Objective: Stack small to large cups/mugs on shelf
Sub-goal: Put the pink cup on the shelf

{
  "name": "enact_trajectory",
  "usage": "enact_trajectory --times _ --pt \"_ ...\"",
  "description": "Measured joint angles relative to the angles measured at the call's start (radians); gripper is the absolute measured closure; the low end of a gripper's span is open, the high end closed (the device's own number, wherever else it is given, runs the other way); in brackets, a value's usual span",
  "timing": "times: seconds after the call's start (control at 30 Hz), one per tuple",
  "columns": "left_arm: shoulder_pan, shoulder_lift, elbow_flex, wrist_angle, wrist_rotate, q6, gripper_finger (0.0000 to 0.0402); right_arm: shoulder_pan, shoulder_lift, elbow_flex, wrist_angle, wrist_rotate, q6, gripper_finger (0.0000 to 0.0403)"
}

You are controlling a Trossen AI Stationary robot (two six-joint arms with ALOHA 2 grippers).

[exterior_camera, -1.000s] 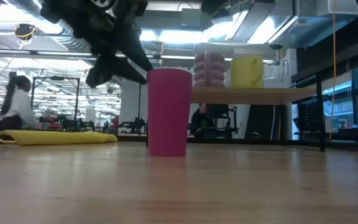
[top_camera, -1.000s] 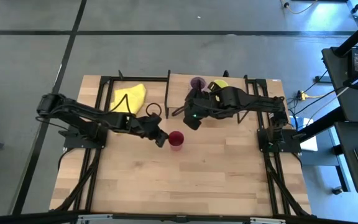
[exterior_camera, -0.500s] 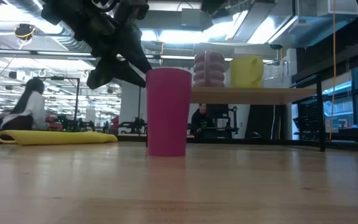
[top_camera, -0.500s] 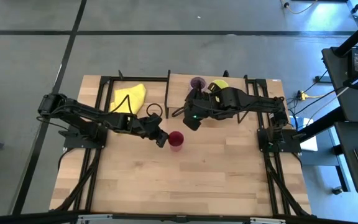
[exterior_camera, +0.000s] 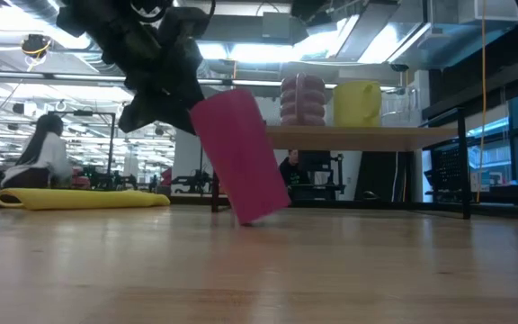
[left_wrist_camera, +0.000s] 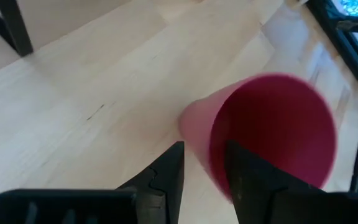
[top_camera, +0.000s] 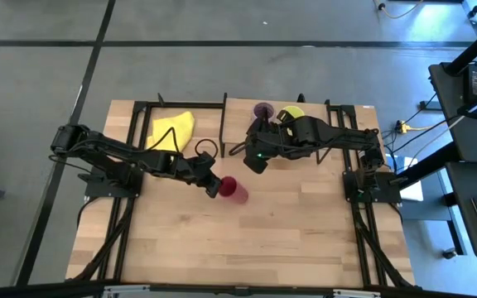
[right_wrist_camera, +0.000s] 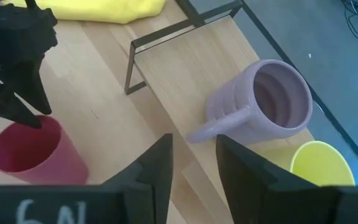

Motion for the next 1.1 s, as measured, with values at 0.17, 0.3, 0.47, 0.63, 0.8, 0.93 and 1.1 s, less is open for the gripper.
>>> enact_trajectory --times 0.17,0.3,0.47,0.63,0.8,0.93,1.1 --pt "0.000 -0.001 0.000 0.005 0.001 0.025 0.0295 0.000 0.000 0.000 0.000 0.000 -0.001 0.0279" --pt "0.000 -0.001 0.000 0.008 0.004 0.048 0.0296 0.000 0.000 0.000 0.000 0.000 -0.004 0.0279" --pt "0.000 -0.001 0.000 0.009 0.004 0.095 0.0321 0.000 0.000 0.000 0.000 0.000 -0.005 0.0279" --pt "0.000 0.005 0.001 0.008 0.003 0.112 0.0372 0.000 0.000 0.000 0.000 0.000 -0.005 0.0279" --pt "0.000 0.011 0.001 0.013 -0.003 0.127 0.0394 0.000 0.000 0.000 -0.001 0.000 -0.005 0.0279" --pt "0.000 -0.007 0.006 0.014 0.005 0.130 0.0398 0.000 0.000 0.000 -0.018 0.001 -0.004 0.0279" --pt "0.003 -0.076 0.158 -0.149 -0.011 0.234 0.0399 0.005 -0.005 0.000 -0.025 0.020 0.008 0.0279"
